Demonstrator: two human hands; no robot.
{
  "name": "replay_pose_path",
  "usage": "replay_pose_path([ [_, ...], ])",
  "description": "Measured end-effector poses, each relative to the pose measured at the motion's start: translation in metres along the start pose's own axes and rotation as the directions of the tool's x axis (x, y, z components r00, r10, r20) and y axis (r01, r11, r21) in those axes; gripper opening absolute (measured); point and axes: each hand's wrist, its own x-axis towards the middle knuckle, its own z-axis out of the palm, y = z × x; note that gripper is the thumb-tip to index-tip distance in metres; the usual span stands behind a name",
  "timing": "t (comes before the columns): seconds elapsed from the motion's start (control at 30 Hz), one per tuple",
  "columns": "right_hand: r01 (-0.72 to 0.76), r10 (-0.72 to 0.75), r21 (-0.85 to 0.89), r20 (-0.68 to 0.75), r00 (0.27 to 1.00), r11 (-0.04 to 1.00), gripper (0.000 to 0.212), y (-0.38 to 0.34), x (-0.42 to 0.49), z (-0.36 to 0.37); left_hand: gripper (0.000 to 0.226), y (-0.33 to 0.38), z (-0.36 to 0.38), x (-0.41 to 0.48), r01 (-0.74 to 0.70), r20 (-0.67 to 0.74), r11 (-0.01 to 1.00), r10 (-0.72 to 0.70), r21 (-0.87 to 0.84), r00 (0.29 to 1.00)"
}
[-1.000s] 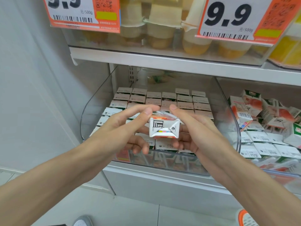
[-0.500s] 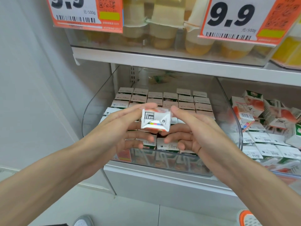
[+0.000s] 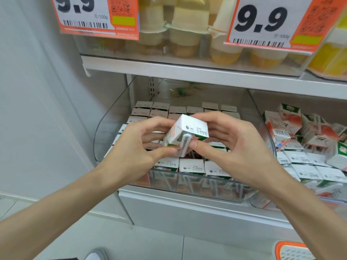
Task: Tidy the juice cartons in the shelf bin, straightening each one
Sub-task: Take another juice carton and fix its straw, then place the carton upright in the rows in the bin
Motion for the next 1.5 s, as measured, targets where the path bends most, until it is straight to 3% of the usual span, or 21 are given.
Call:
replay_pose_path([
  [0.1,0.033,-0.041,-0.138,-0.055,0.998,0.99,0.038,0.007,0.002,-0.007,0.051,-0.005,-0.002,0.003,-0.066,0.014,0.997,0.066,0.051,0.998],
  [0.2,-0.025,0.004,-0.215,-0.098,0.995,0.976,0.041,0.014,0.002,-0.015,0.056,-0.014,-0.012,0.009,-0.073,-0.011,0.959,0.079,0.275,0.997],
  [0.3,-0.051,0.036,-0.311,-0.055,0.998,0.949,0.041,0.018,0.0,-0.02,0.047,-0.024,-0.022,0.013,-0.056,0.032,0.845,0.046,0.531,0.998],
  [0.43,-0.051,0.056,-0.38,0.003,0.998,0.924,0.041,0.018,0.0,-0.013,0.032,-0.031,-0.026,0.02,-0.082,0.119,0.767,0.008,0.636,0.993],
  [0.6,-0.047,0.13,-0.573,0.105,0.986,0.818,0.036,0.023,0.008,-0.002,0.026,-0.032,-0.027,0.029,-0.124,0.199,0.738,-0.015,0.664,0.98],
  [0.83,0.019,0.164,-0.651,0.219,0.962,0.759,0.034,0.033,0.011,-0.006,0.038,-0.033,-0.029,0.031,-0.133,0.243,0.741,-0.042,0.658,0.969],
  [1.0,0.028,0.122,-0.658,0.181,0.976,0.753,0.043,0.028,0.018,0.003,0.04,-0.032,-0.03,0.026,-0.142,0.219,0.748,-0.005,0.649,0.976],
  [1.13,0.088,0.031,-0.648,0.17,0.985,0.757,0.036,0.023,0.033,0.028,0.047,-0.033,-0.037,0.014,-0.123,0.18,0.784,0.014,0.609,0.984],
  [1.37,0.159,0.16,-0.782,0.314,0.936,0.603,0.047,0.006,0.061,0.027,0.058,-0.039,-0.054,-0.008,-0.088,0.111,0.82,0.03,0.565,0.993],
  [1.5,0.124,0.211,-0.753,0.333,0.919,0.646,0.045,0.008,0.066,0.028,0.054,-0.038,-0.057,-0.011,-0.076,0.098,0.849,0.029,0.522,0.995],
])
